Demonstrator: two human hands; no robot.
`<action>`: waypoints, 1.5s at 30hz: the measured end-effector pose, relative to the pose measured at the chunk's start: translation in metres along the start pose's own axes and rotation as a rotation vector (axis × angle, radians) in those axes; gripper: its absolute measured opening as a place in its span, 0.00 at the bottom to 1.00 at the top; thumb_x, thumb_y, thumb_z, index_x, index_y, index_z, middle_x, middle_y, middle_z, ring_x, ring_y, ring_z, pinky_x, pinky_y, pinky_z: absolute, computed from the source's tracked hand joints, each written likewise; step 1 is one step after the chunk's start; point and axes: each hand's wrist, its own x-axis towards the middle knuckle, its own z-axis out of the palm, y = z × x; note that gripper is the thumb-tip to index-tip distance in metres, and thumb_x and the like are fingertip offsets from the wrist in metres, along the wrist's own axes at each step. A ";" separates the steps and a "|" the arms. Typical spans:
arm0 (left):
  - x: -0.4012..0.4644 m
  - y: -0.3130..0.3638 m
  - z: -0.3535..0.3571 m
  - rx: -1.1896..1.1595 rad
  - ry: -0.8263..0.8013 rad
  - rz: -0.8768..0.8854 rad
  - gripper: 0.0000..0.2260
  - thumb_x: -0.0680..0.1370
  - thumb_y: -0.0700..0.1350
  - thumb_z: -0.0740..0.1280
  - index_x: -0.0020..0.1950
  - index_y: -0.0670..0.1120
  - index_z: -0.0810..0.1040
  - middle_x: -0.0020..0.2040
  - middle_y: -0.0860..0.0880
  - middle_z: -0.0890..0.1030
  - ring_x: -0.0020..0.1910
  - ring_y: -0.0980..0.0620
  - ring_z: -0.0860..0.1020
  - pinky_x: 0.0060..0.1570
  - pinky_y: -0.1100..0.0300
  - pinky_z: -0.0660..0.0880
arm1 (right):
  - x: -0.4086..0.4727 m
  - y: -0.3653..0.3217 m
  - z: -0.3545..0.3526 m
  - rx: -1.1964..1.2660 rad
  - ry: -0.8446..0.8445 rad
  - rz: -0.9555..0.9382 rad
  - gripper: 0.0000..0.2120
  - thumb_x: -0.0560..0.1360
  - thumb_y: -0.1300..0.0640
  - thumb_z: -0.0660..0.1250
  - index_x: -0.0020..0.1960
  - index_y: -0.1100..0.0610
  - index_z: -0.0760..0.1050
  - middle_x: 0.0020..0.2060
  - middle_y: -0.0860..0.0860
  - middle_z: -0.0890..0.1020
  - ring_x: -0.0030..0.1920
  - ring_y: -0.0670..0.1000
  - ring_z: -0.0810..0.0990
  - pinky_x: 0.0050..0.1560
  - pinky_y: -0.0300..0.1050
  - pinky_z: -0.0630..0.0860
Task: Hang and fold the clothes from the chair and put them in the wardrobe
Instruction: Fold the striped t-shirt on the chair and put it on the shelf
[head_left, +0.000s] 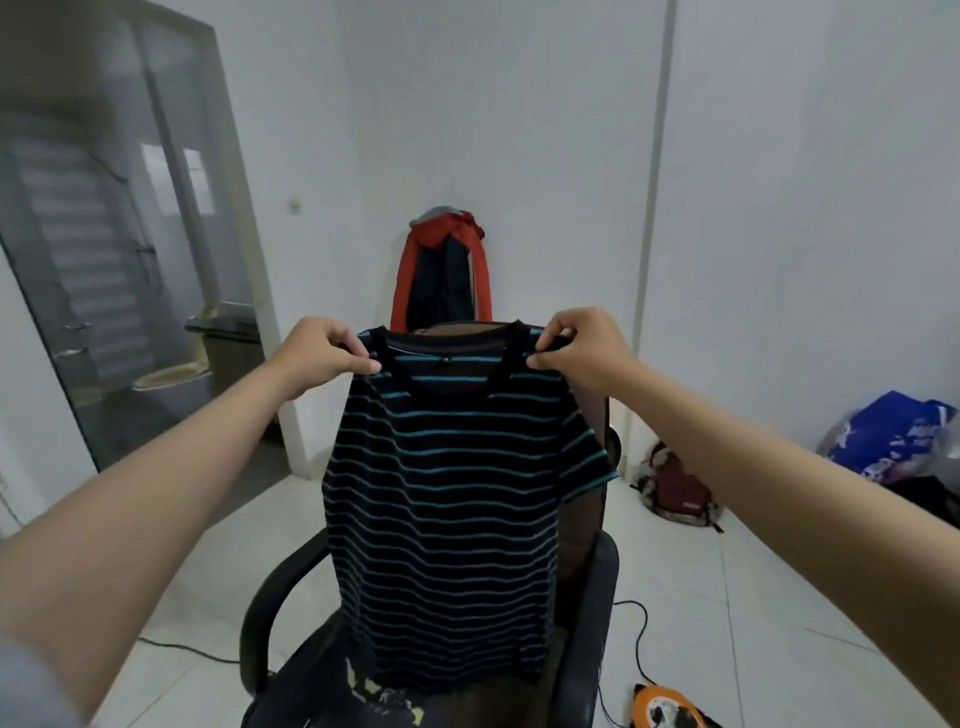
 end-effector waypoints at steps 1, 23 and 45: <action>0.006 0.001 -0.002 -0.020 0.001 0.015 0.09 0.65 0.38 0.78 0.36 0.40 0.79 0.32 0.47 0.76 0.34 0.52 0.73 0.37 0.62 0.71 | 0.003 -0.003 -0.002 0.030 0.038 0.004 0.09 0.64 0.59 0.79 0.36 0.58 0.79 0.31 0.44 0.77 0.36 0.40 0.74 0.38 0.33 0.69; 0.077 0.000 -0.049 -0.004 -0.297 0.214 0.05 0.72 0.35 0.71 0.42 0.45 0.82 0.45 0.41 0.81 0.39 0.47 0.80 0.39 0.57 0.80 | 0.030 -0.053 -0.003 -0.348 0.046 0.051 0.07 0.67 0.65 0.75 0.38 0.55 0.81 0.40 0.51 0.82 0.40 0.48 0.78 0.43 0.42 0.78; 0.073 0.011 -0.041 0.134 -0.225 0.317 0.06 0.69 0.36 0.74 0.41 0.47 0.85 0.40 0.52 0.81 0.42 0.53 0.78 0.46 0.59 0.74 | -0.005 -0.071 -0.010 -0.403 0.089 0.116 0.13 0.74 0.71 0.63 0.42 0.57 0.82 0.33 0.49 0.80 0.33 0.44 0.82 0.39 0.47 0.82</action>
